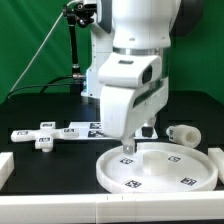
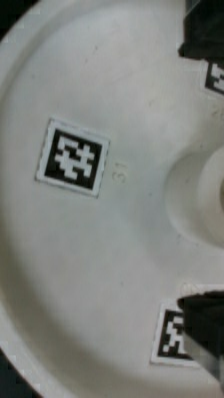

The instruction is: Assemble round table

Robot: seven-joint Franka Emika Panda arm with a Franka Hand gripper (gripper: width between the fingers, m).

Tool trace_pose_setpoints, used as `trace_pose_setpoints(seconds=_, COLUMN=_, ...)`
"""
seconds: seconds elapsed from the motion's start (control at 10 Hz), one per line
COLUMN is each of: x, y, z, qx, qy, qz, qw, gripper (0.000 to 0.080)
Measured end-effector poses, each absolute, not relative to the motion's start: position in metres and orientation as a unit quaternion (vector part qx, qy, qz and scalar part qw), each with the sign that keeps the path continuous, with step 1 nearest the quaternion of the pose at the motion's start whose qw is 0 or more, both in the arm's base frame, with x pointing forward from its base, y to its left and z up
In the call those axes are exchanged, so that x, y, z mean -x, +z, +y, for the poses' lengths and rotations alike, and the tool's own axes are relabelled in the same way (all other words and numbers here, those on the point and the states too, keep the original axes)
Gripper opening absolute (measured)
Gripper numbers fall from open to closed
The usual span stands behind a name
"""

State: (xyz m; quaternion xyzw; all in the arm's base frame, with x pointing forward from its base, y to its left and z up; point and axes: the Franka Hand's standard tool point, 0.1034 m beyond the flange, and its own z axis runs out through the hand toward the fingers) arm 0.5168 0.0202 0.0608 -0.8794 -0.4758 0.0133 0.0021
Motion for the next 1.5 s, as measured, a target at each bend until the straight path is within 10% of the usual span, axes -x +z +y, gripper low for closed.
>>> trace_pose_setpoints(seconds=1.5, x=-0.464, y=0.070, z=0.111, qx=0.999, qy=-0.003, qz=-0.044, qw=0.011, gripper=0.0649)
